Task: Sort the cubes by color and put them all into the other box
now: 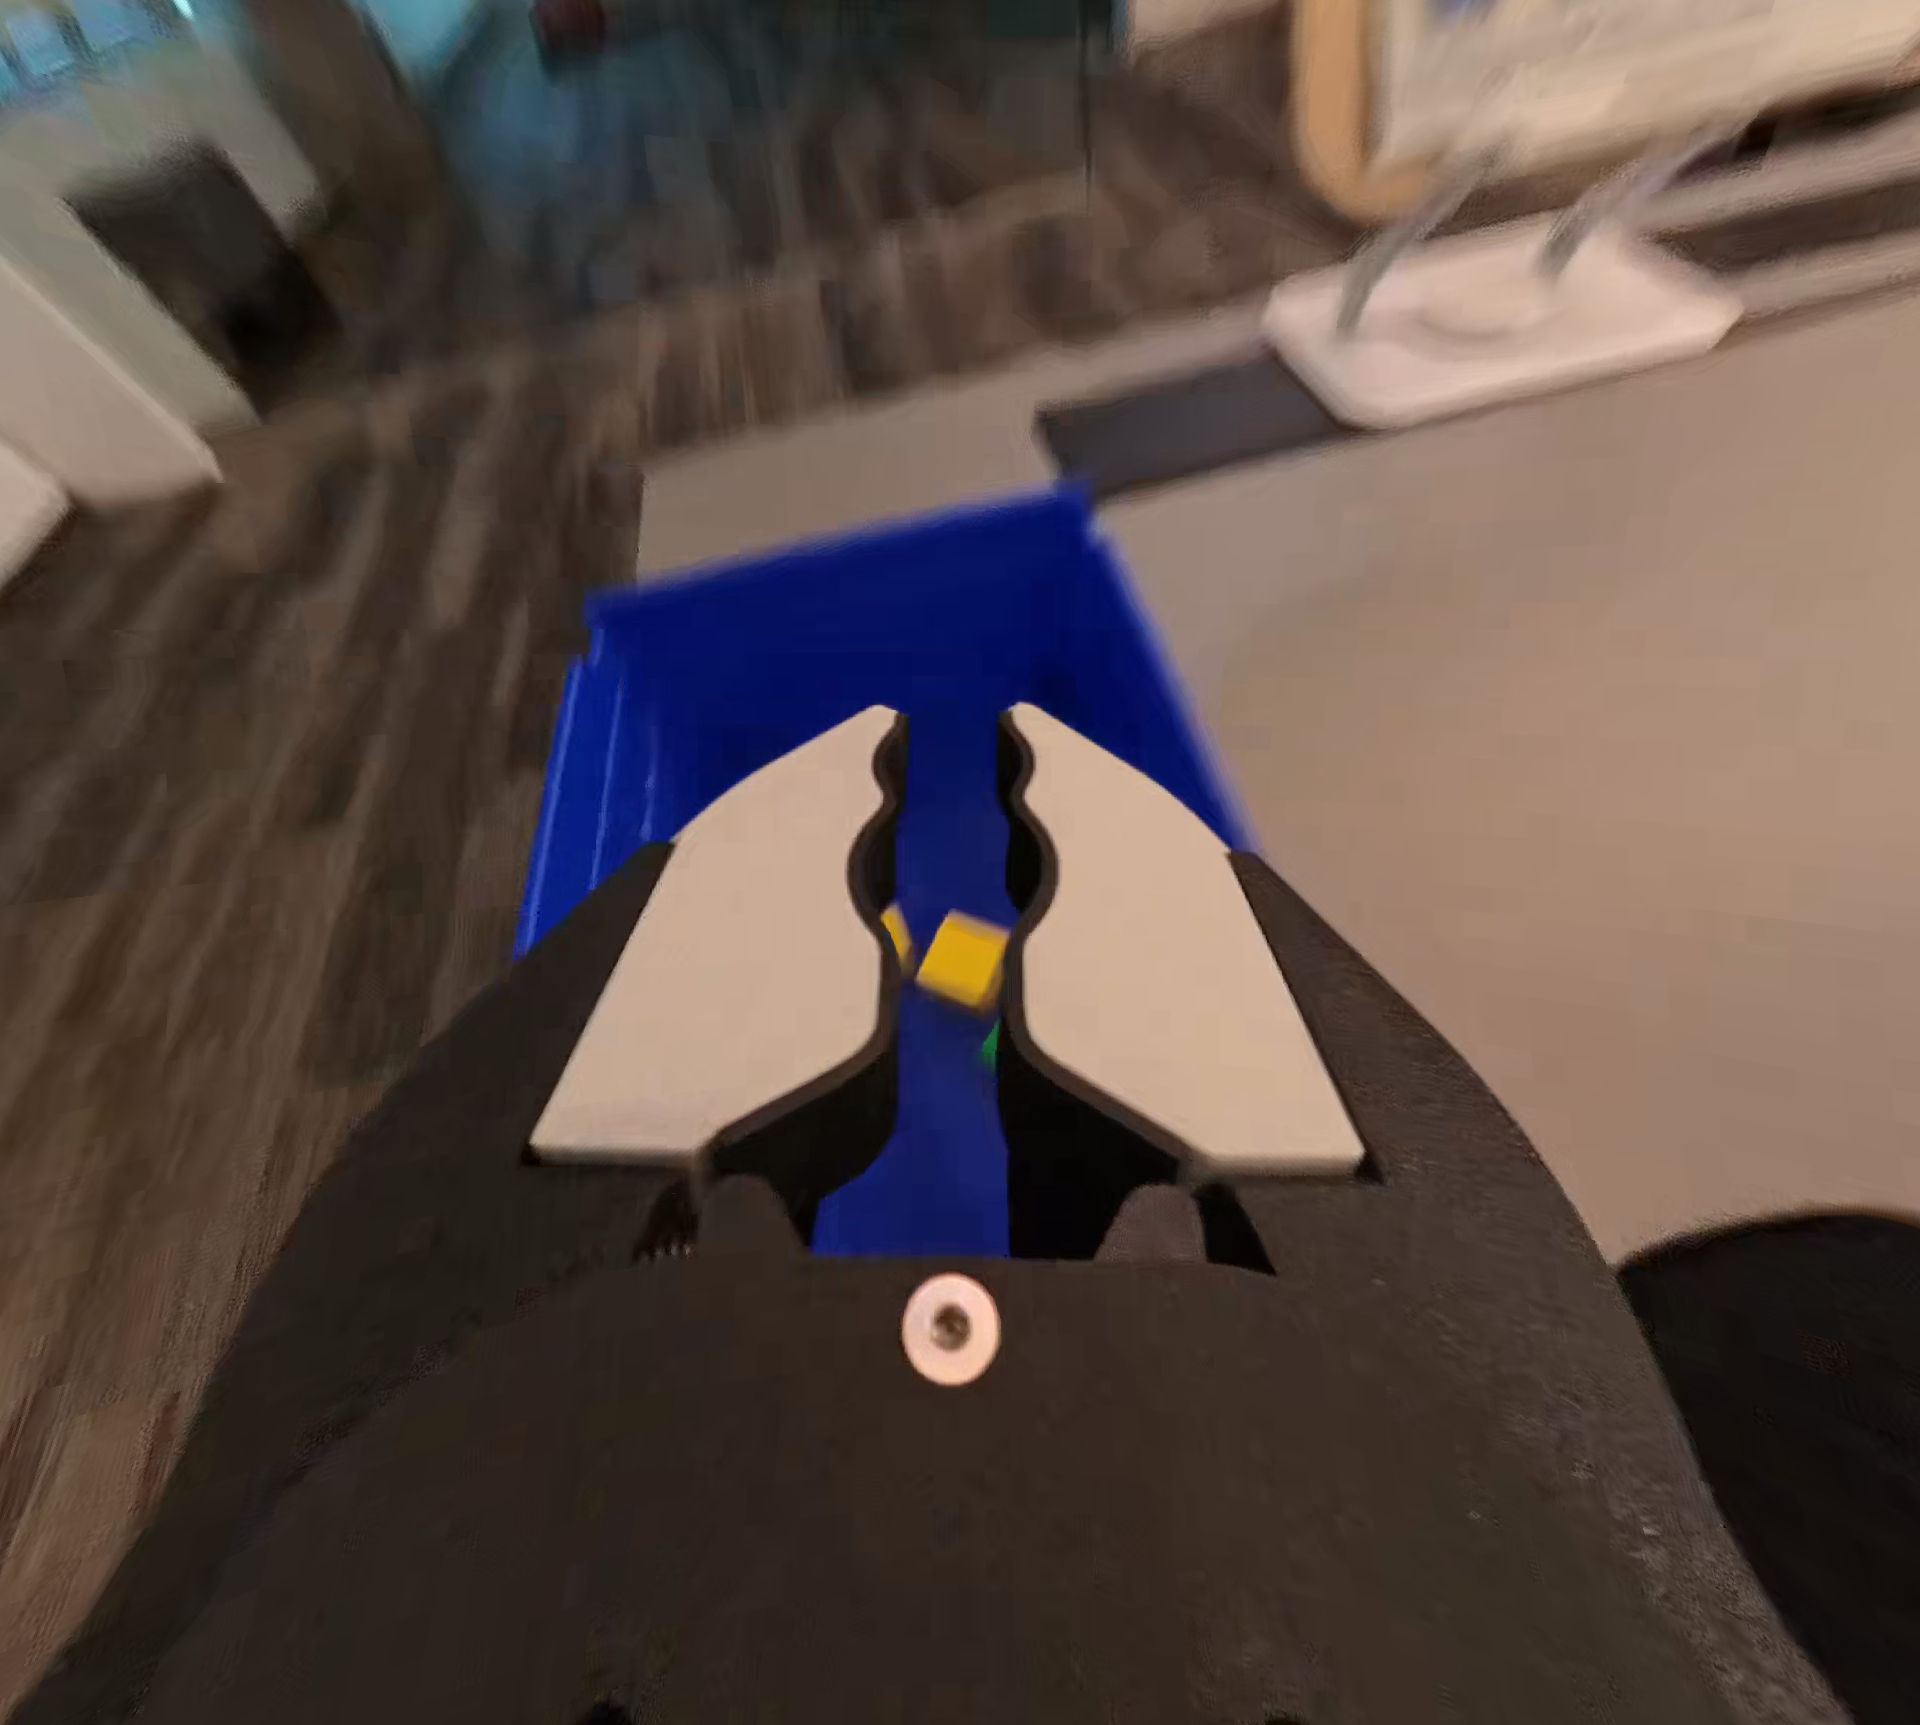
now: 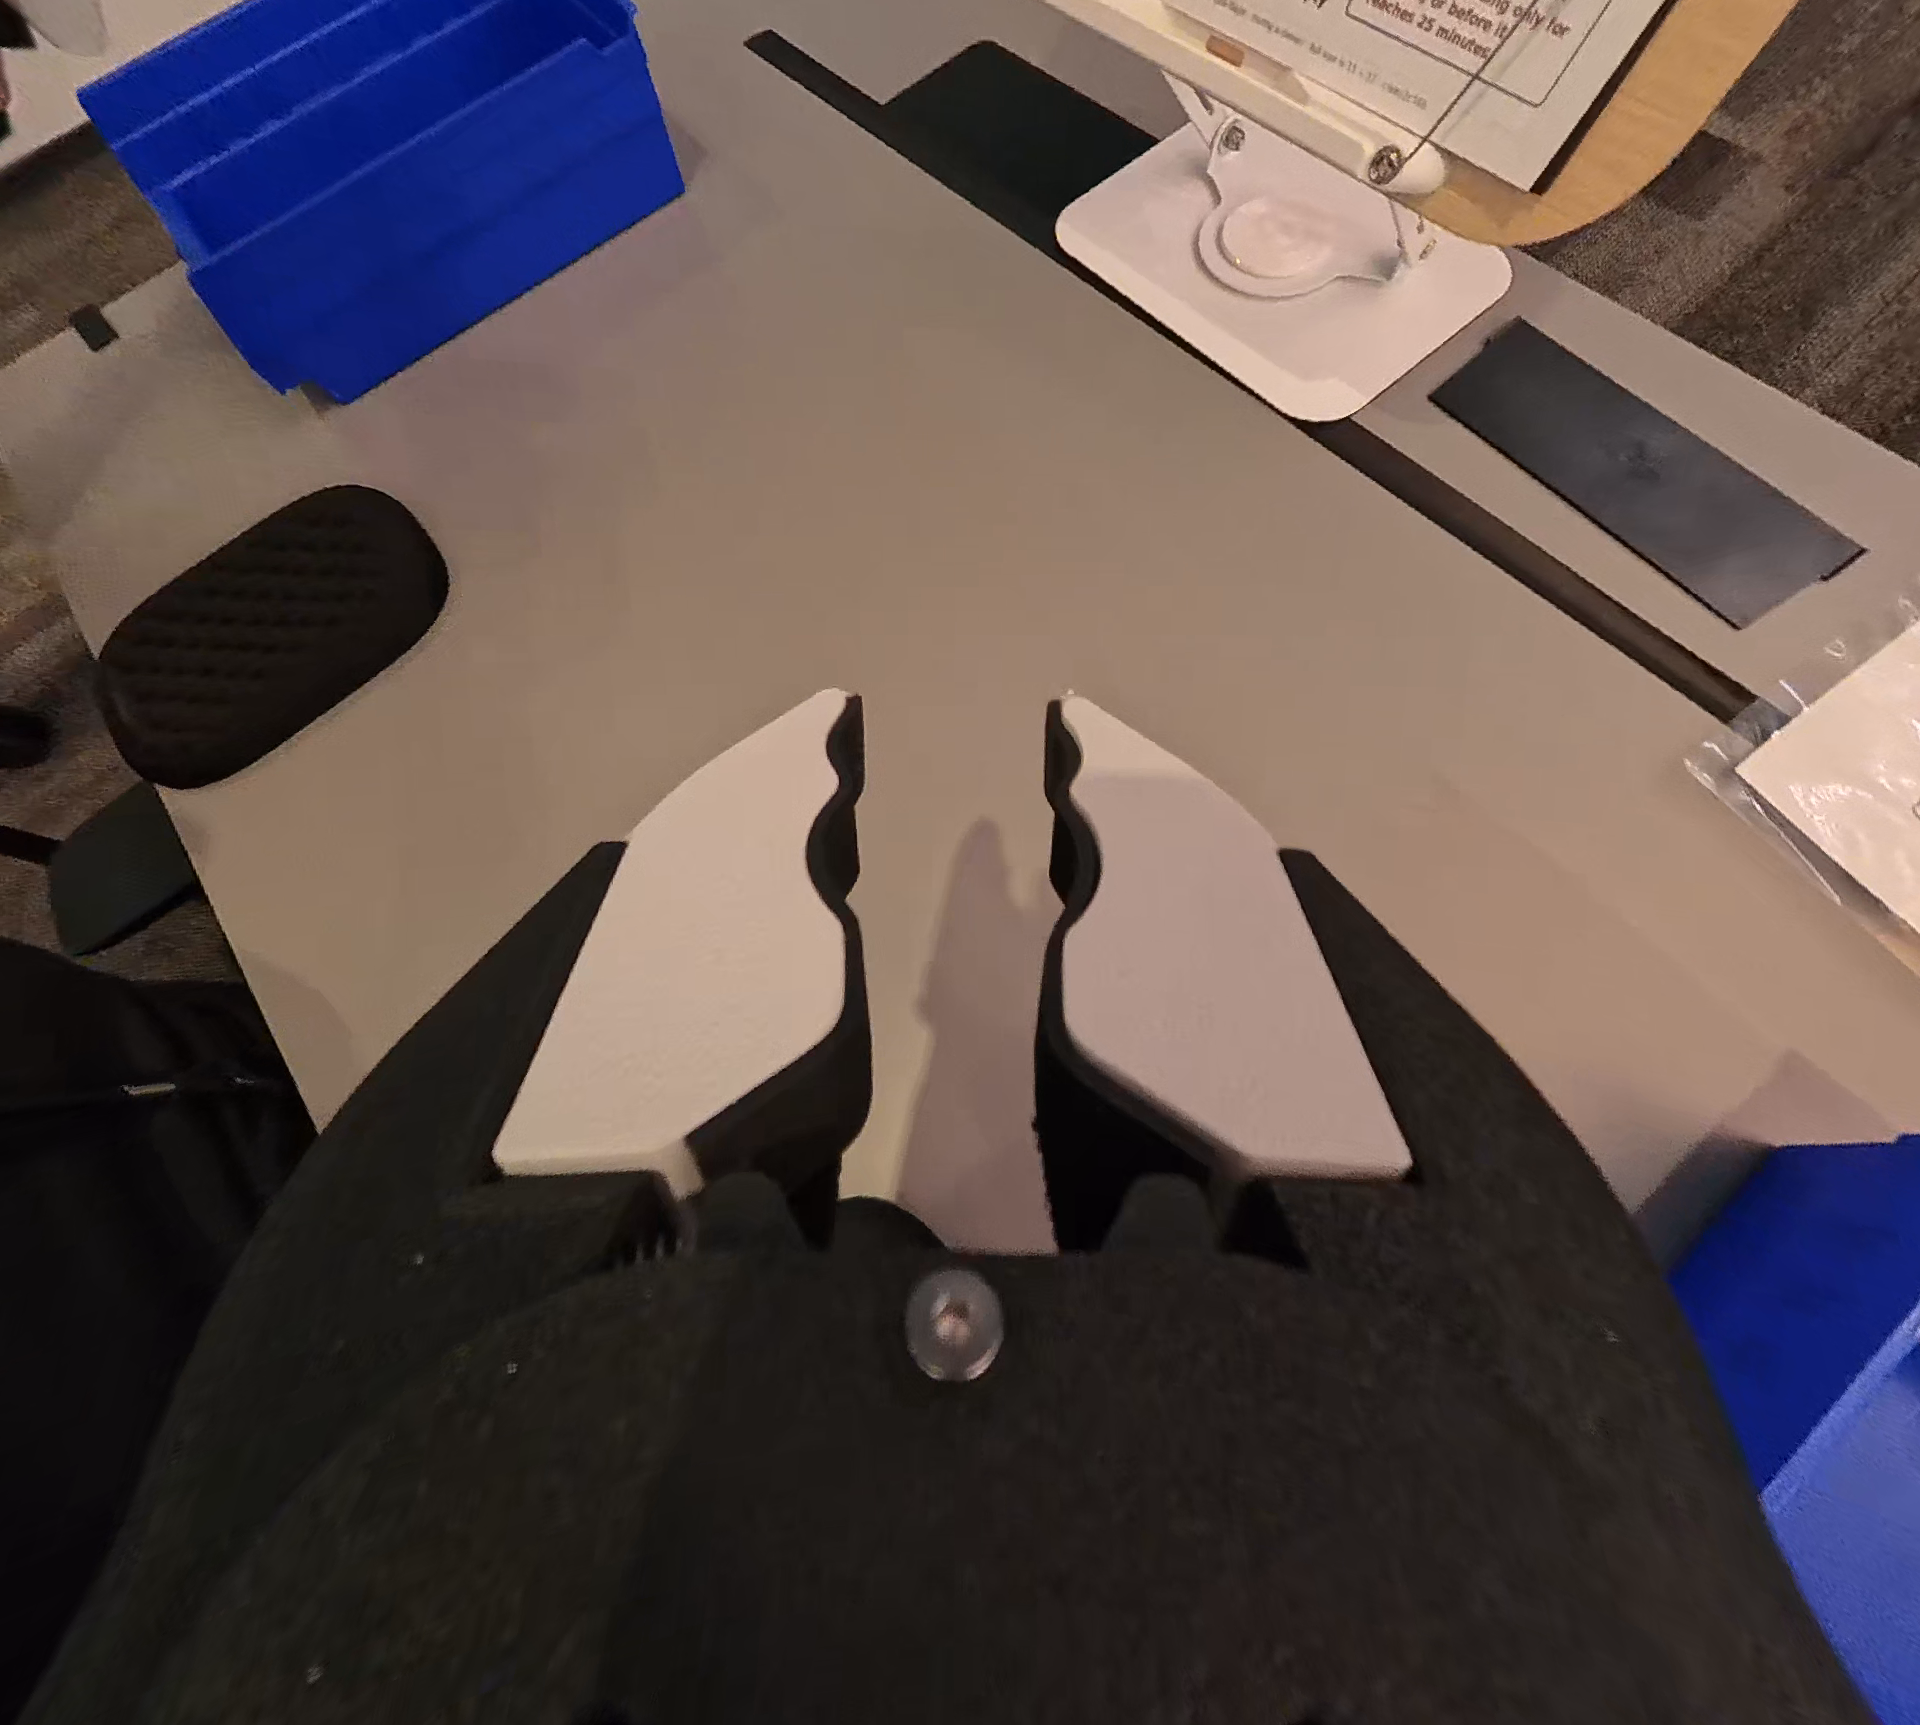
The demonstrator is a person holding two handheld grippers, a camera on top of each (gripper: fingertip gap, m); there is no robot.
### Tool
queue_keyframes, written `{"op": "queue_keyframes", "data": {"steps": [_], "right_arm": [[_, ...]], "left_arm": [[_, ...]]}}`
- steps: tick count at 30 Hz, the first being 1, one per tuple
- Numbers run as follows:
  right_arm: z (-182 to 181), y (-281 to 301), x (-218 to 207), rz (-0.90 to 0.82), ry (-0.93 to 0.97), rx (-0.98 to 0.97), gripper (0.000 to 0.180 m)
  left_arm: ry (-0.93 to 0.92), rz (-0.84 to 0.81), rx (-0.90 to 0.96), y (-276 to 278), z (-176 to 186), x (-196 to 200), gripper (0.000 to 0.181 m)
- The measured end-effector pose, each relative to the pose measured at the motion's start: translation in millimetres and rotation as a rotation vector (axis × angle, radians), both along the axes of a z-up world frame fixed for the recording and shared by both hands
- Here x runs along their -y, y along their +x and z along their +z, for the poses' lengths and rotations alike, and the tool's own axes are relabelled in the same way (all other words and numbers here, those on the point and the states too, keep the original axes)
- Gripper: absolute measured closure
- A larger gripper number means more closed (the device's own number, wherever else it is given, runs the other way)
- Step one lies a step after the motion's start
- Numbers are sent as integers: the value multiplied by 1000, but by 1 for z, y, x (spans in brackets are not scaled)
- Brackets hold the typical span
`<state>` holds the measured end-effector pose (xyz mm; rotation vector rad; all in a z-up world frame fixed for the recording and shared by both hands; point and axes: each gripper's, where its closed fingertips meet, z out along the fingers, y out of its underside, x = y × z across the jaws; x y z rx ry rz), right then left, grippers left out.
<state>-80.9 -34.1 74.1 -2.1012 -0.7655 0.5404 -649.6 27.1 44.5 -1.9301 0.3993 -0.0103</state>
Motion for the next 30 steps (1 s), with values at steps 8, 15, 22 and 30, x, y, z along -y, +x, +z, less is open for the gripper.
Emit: {"op": "queue_keyframes", "data": {"steps": [8,15,22,30], "right_arm": [[-6,0,3,22,-31,-2,148],[-2,15,6,-1,-34,-35,148],[-11,24,7,-11,-60,5,148],[-10,24,9,-4,-62,-4,148]], "left_arm": [[-400,152,-149,-80,-109,-42,164],[-581,172,-158,-78,-152,-48,160],[-601,143,-172,-71,-159,-56,159],[-675,136,-160,-71,-160,-52,154]]}}
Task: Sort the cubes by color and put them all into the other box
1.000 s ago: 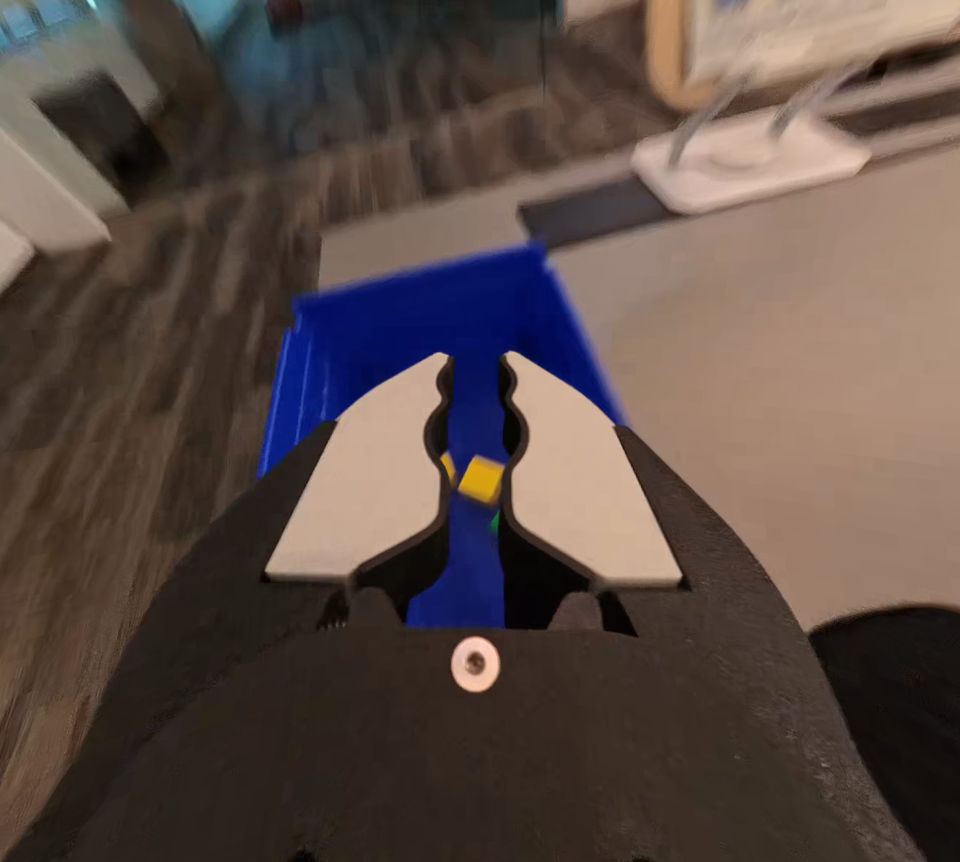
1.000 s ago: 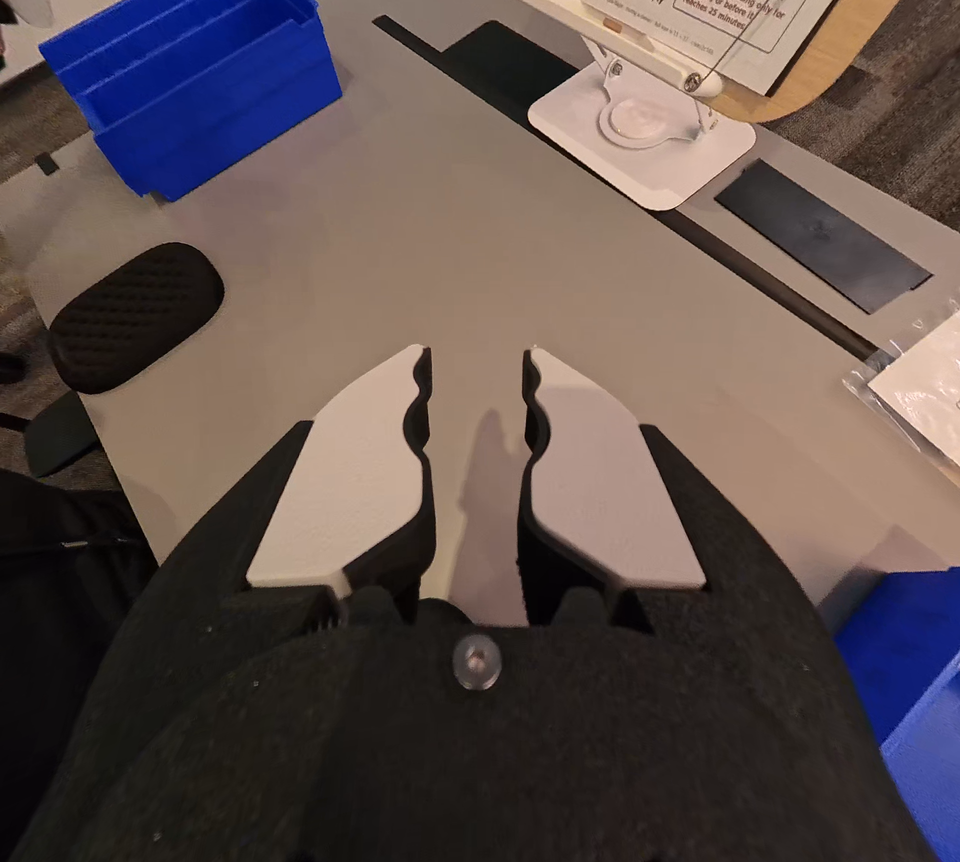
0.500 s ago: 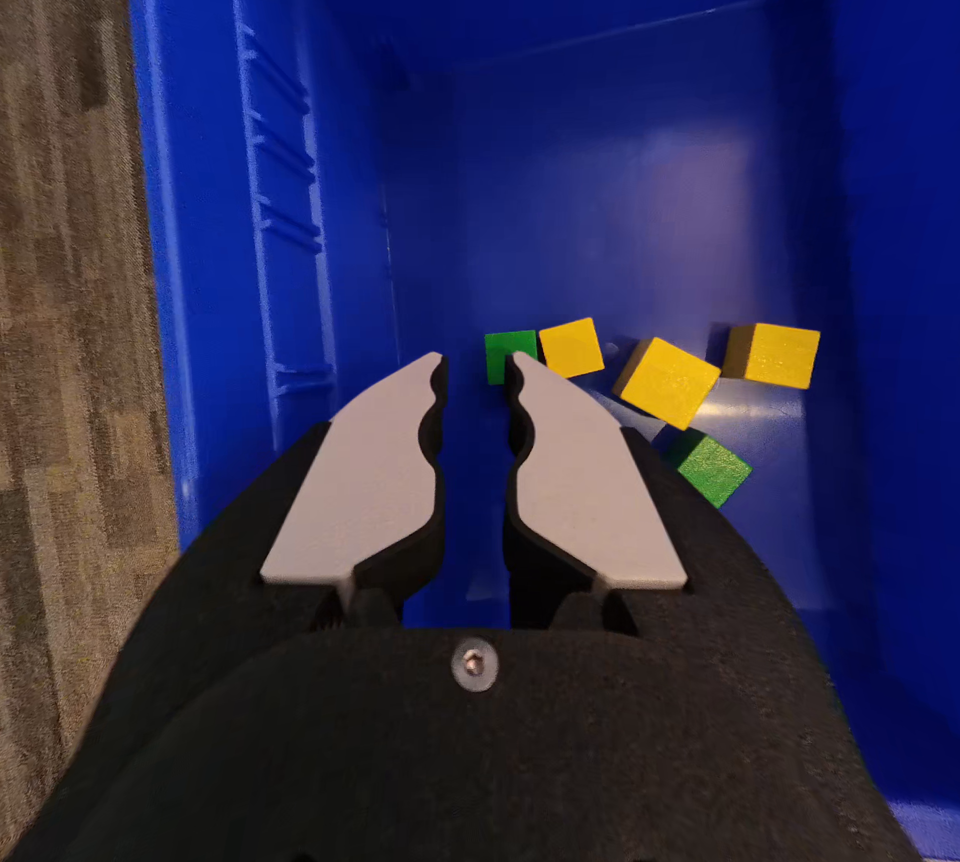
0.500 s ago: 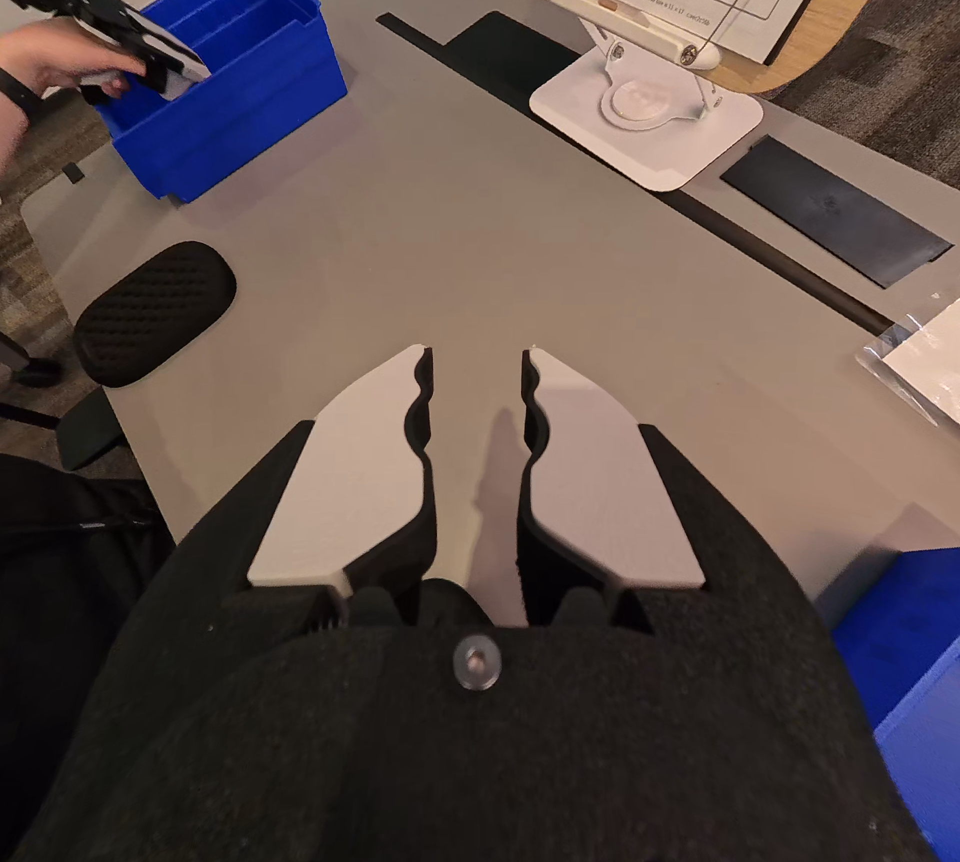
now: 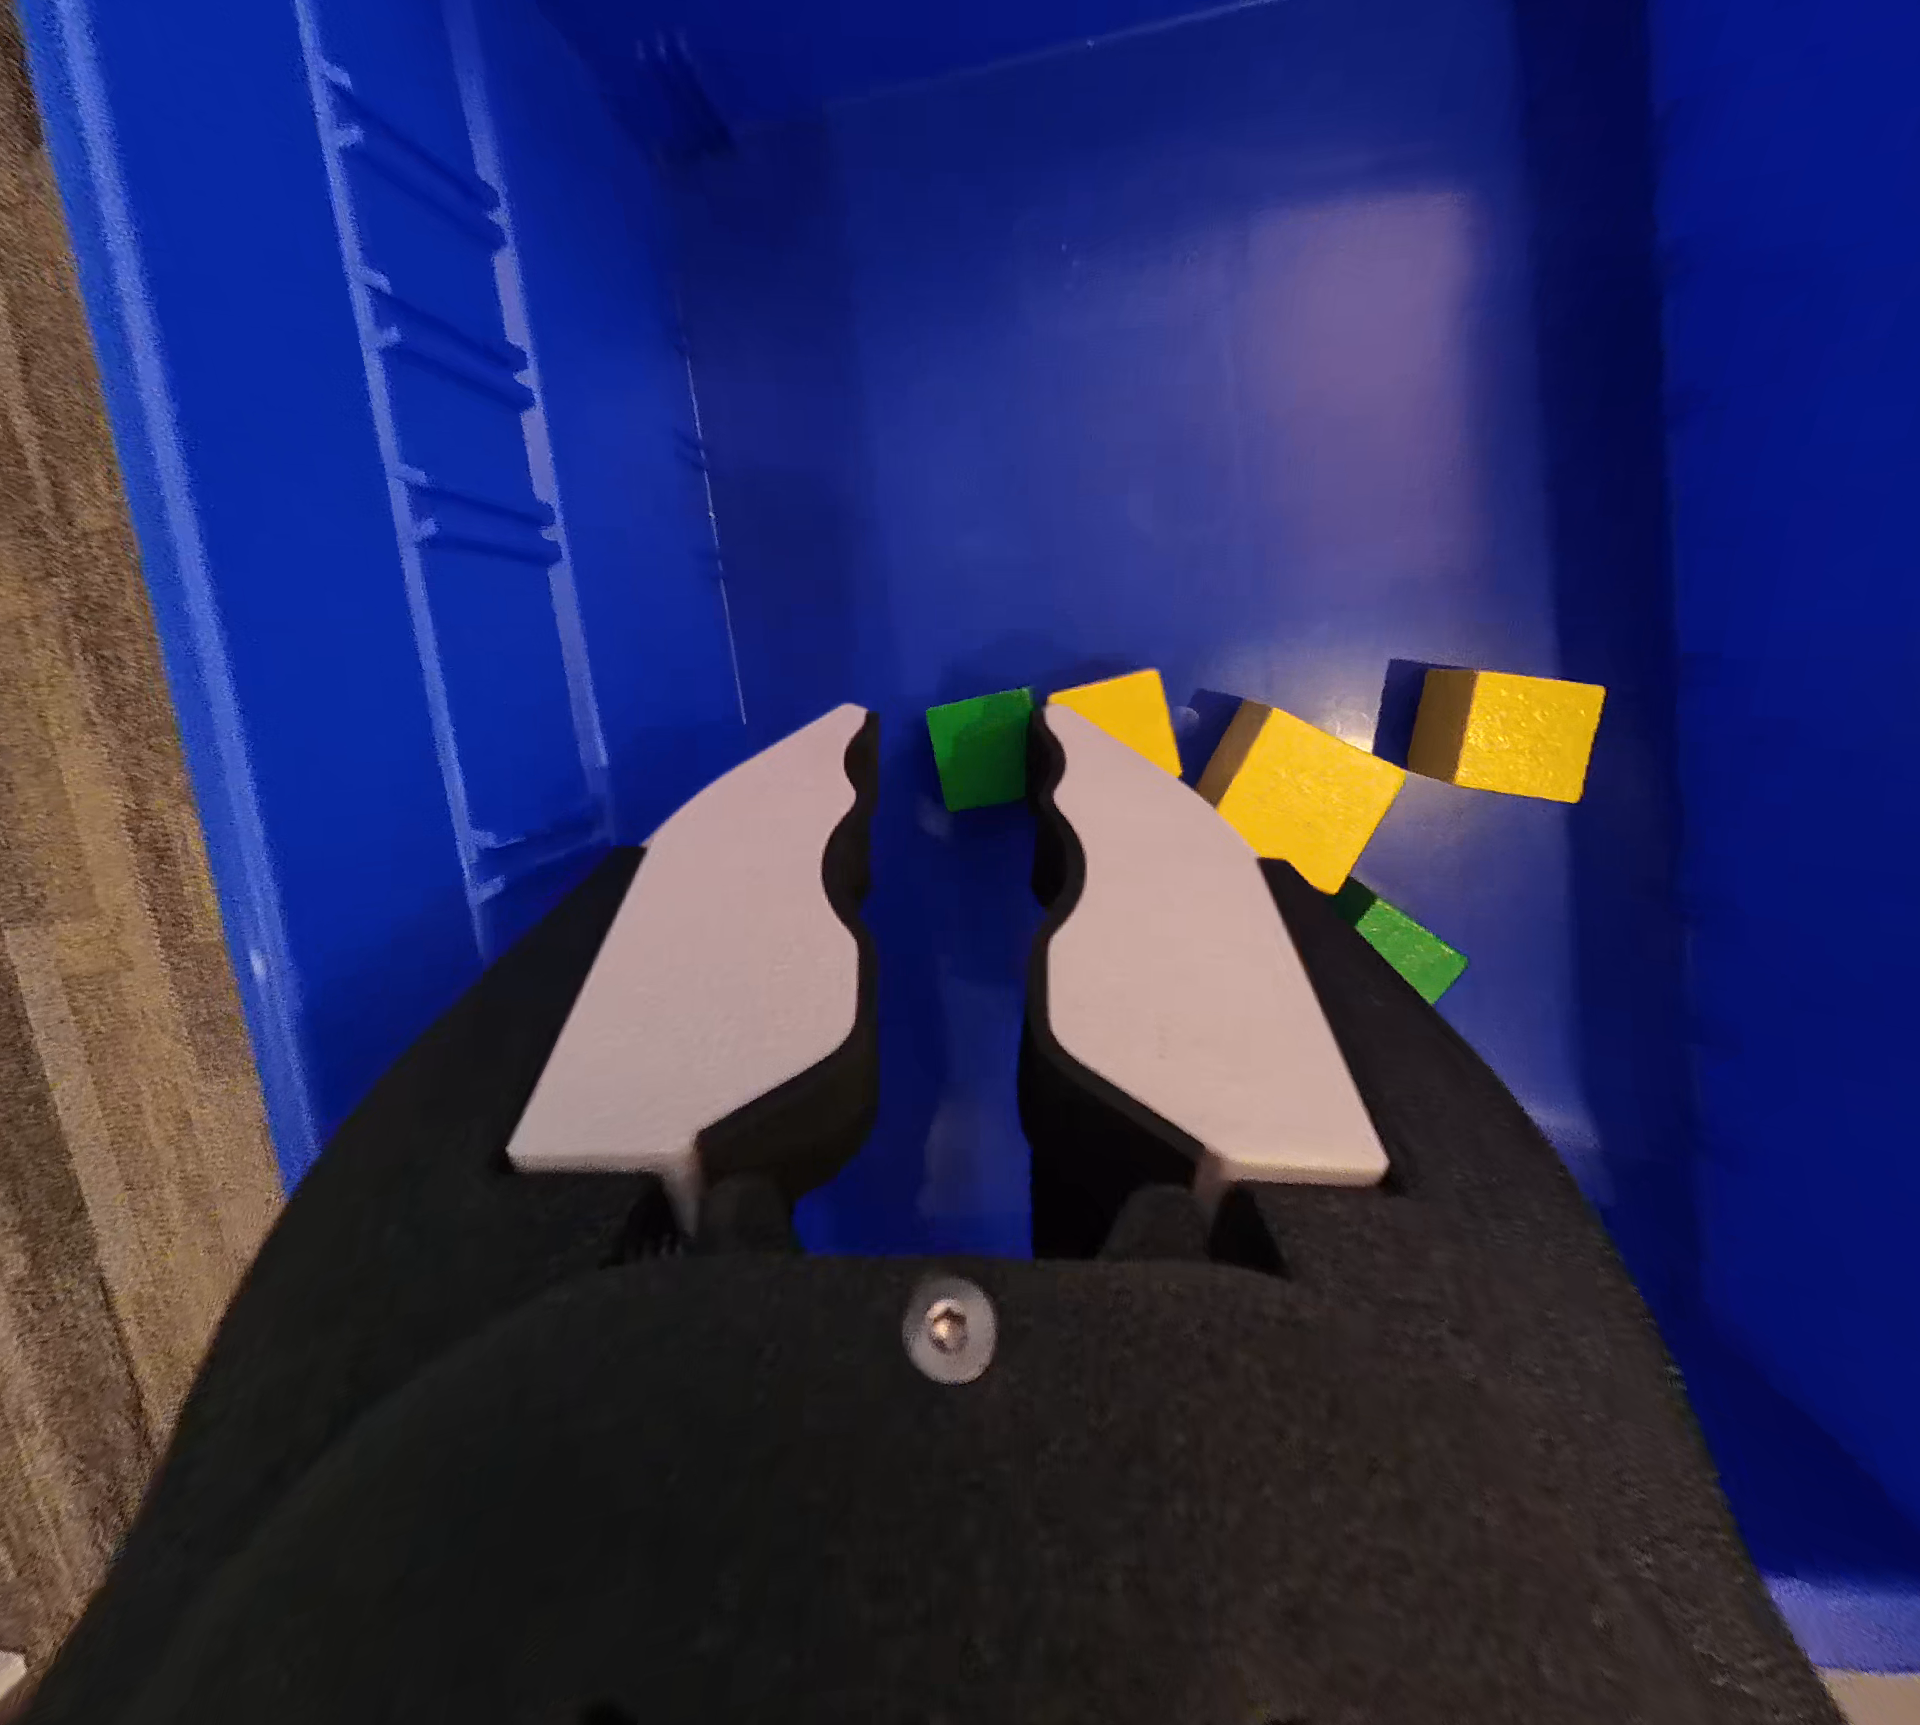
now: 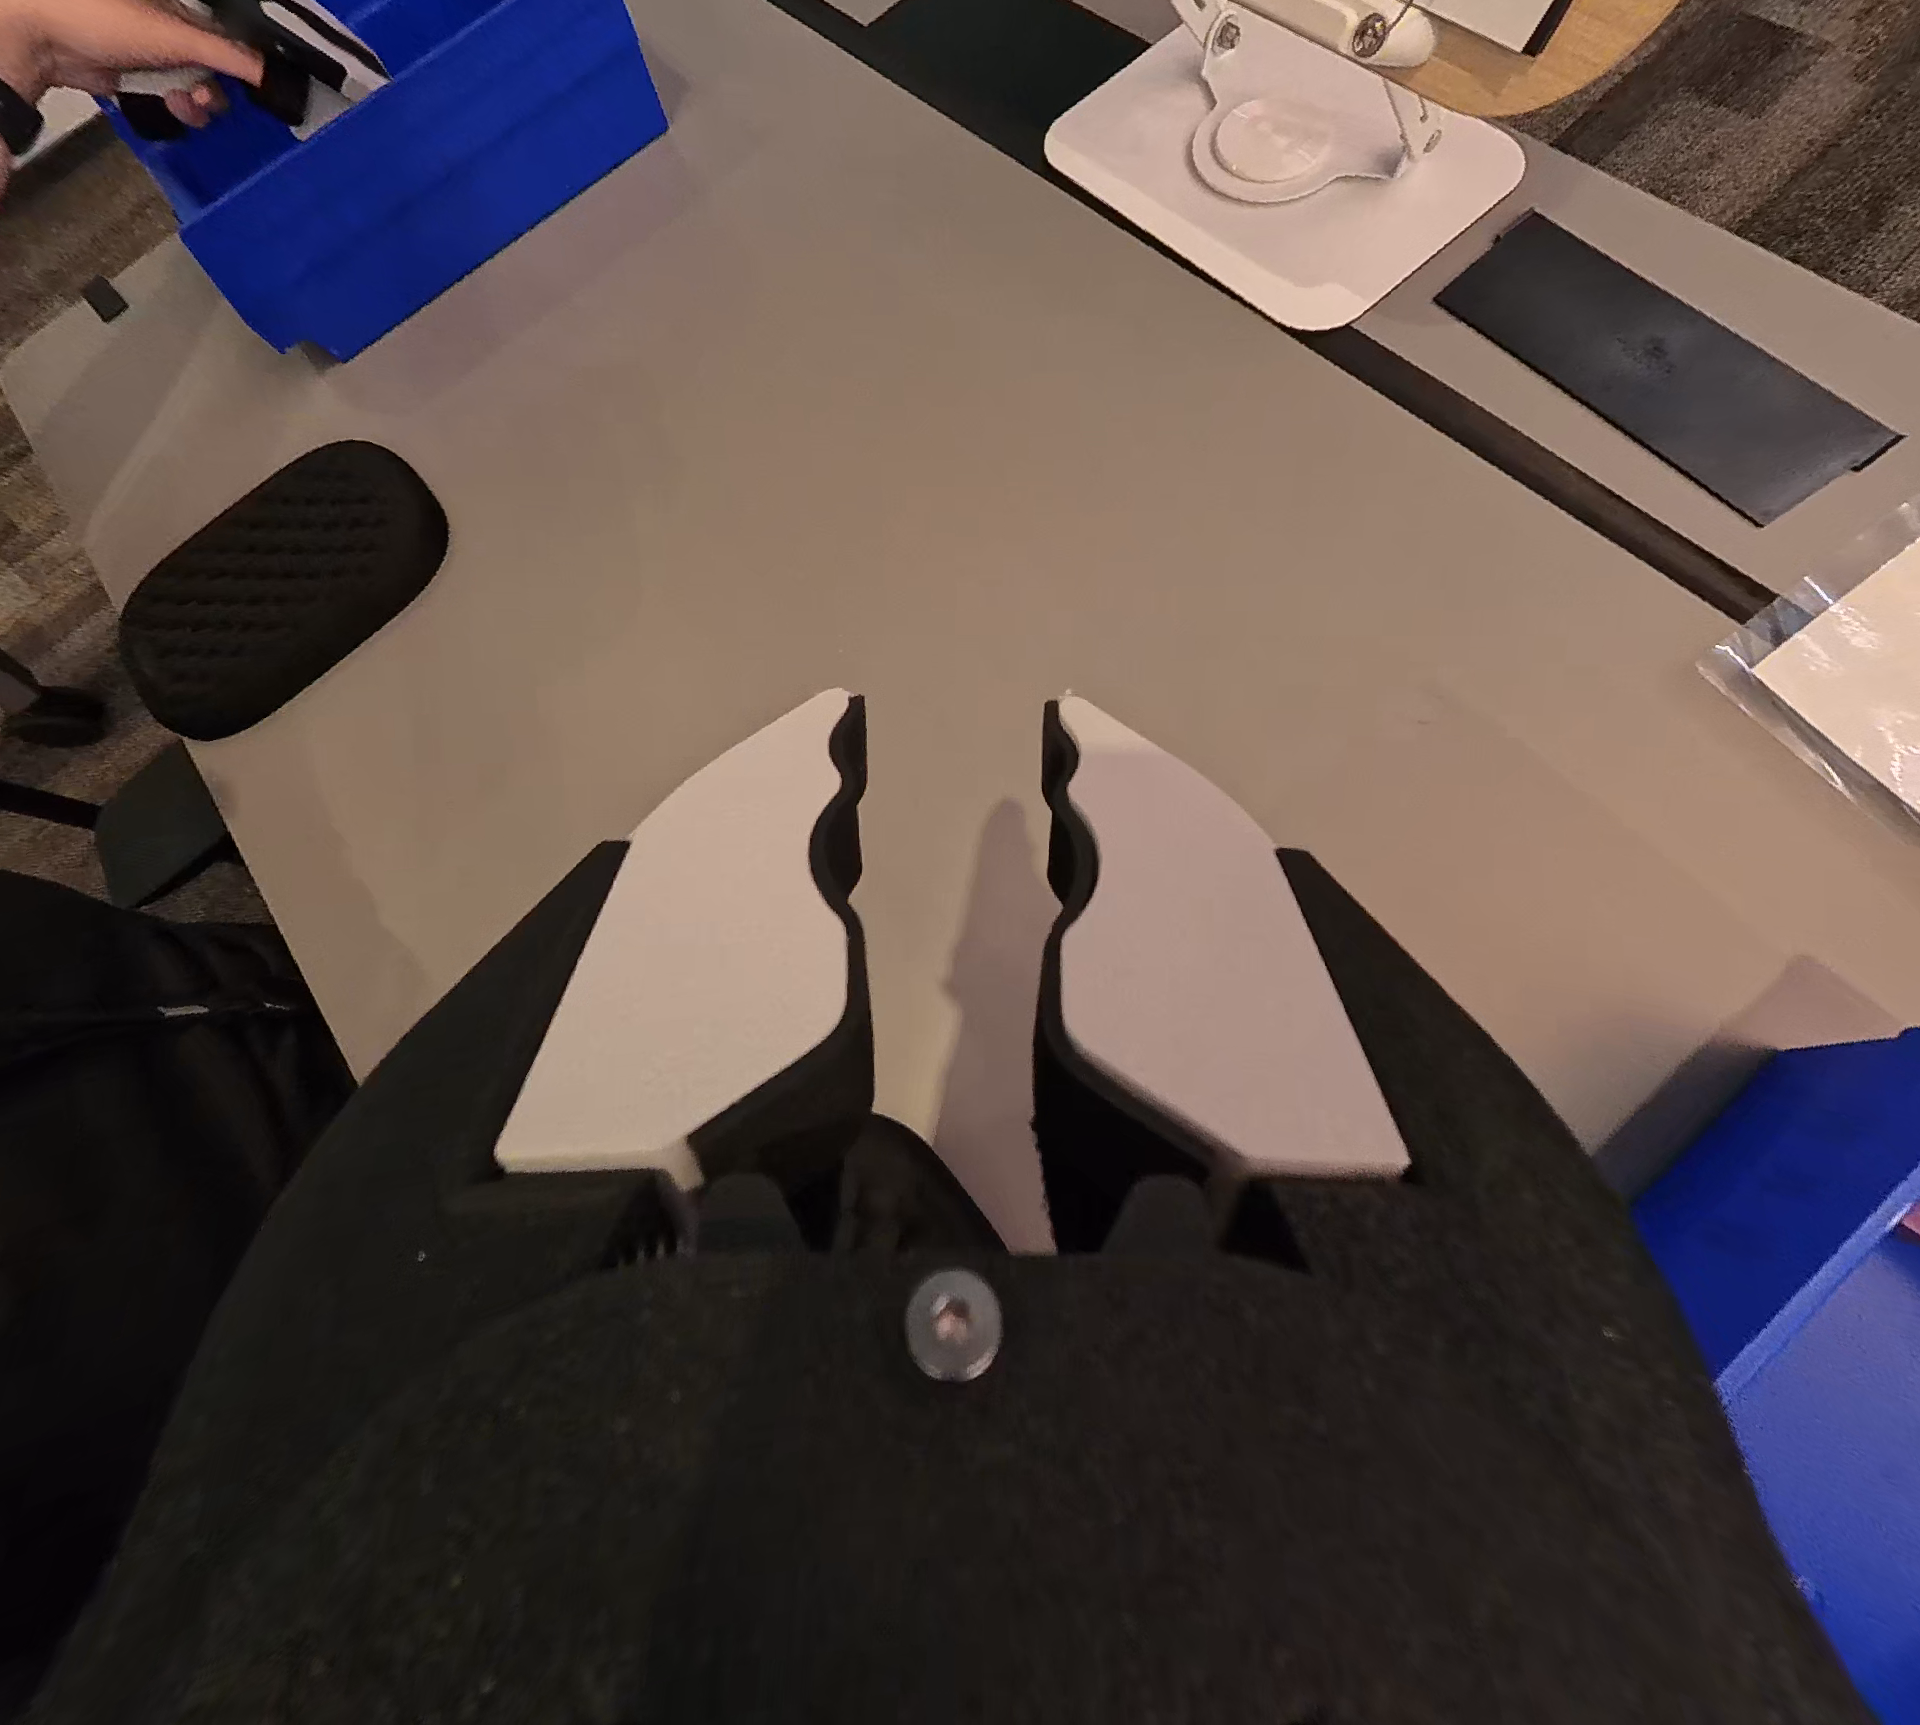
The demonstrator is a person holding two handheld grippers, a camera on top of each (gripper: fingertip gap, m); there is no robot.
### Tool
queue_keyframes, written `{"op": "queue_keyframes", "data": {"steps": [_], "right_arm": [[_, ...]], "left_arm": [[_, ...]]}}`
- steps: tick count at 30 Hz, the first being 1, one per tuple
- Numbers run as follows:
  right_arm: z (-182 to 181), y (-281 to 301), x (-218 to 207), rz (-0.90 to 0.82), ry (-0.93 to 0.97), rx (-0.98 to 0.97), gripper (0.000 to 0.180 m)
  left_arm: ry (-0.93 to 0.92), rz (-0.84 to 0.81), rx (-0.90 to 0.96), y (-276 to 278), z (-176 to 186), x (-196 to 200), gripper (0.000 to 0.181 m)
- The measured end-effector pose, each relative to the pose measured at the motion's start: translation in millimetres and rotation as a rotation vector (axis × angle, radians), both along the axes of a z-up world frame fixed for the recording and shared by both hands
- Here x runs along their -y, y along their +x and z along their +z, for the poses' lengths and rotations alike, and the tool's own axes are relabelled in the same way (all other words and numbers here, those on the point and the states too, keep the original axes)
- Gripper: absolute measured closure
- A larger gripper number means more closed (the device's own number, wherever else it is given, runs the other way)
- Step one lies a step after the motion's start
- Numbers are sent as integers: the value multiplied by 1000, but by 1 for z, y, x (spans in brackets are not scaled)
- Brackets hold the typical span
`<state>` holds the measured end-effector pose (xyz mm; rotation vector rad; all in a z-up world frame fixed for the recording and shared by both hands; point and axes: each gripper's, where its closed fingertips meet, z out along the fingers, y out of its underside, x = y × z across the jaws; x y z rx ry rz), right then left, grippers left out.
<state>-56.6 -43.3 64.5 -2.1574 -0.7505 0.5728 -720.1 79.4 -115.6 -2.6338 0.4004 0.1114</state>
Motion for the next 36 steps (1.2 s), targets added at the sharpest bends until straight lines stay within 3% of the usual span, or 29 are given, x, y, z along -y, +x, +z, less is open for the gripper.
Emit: {"op": "queue_keyframes", "data": {"steps": [15,27,36], "right_arm": [[-7,0,-1,-1,-25,28,148],[-11,-2,-1,7,-35,52,148],[-15,-1,0,14,-42,70,148]], "left_arm": [[-59,38,110,3,-3,2,148],[-87,-19,-84,-8,-18,2,154],[-102,-39,-77,-8,-19,9,157]]}}
